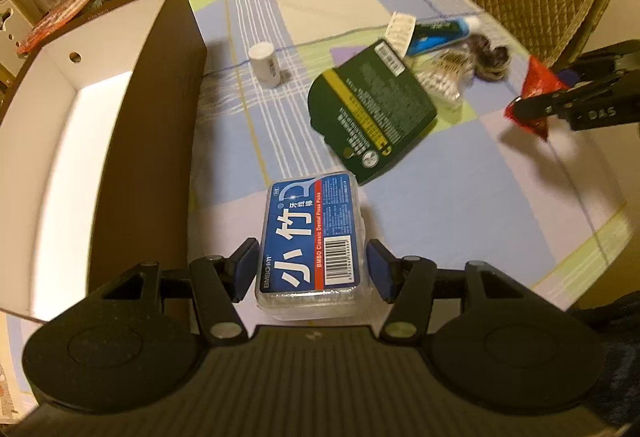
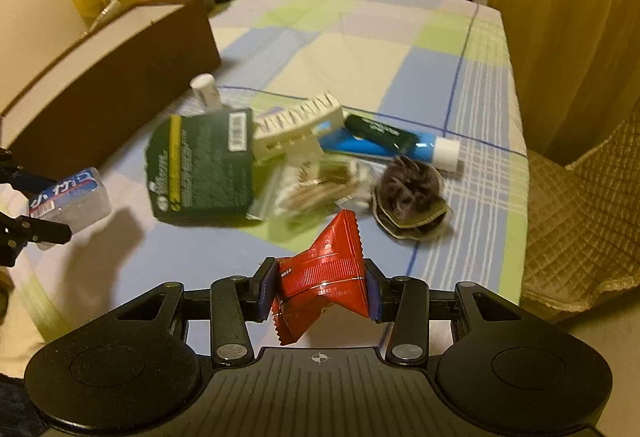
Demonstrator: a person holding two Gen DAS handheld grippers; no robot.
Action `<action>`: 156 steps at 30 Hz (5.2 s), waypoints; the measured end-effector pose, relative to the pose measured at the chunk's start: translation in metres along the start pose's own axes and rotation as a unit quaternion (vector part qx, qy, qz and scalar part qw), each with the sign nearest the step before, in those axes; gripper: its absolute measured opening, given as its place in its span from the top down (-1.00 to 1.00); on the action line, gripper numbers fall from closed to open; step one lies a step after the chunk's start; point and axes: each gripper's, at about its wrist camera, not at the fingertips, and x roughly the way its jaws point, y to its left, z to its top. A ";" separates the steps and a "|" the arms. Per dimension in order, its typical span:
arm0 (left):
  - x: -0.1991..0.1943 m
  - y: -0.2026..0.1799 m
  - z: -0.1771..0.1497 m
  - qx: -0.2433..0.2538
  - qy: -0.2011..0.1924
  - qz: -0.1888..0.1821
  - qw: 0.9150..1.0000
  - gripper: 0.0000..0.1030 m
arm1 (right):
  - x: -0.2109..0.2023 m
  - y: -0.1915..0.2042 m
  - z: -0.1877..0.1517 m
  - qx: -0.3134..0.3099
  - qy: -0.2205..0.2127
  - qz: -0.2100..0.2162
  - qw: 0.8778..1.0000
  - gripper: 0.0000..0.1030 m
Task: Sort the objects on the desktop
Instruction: 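Lift the toothpick box with the left tool while the right tool grasps the red candy, then release the toothpick box and red candy into the box with both tools, then withdraw both tools from the box back toward the remaining items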
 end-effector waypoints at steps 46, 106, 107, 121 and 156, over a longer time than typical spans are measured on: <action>-0.066 0.234 0.002 0.044 -0.065 0.034 0.996 -0.04 | 0.048 0.270 0.184 -0.174 -0.008 0.175 0.969 0.16; 0.039 0.267 0.009 0.159 0.091 -0.045 0.982 -0.76 | 0.177 0.325 0.180 -0.311 0.161 0.143 0.926 -0.82; 0.037 0.267 0.010 0.157 0.089 -0.044 0.983 -0.76 | 0.174 0.323 0.182 -0.310 0.158 0.142 0.927 -0.82; -0.012 0.271 0.013 0.121 0.054 -0.007 0.991 -0.80 | 0.129 0.319 0.188 -0.302 0.101 0.146 0.937 -0.82; -0.100 0.181 -0.030 0.004 0.015 0.097 0.995 -0.83 | 0.020 0.247 0.128 -0.287 0.009 0.171 0.943 -0.82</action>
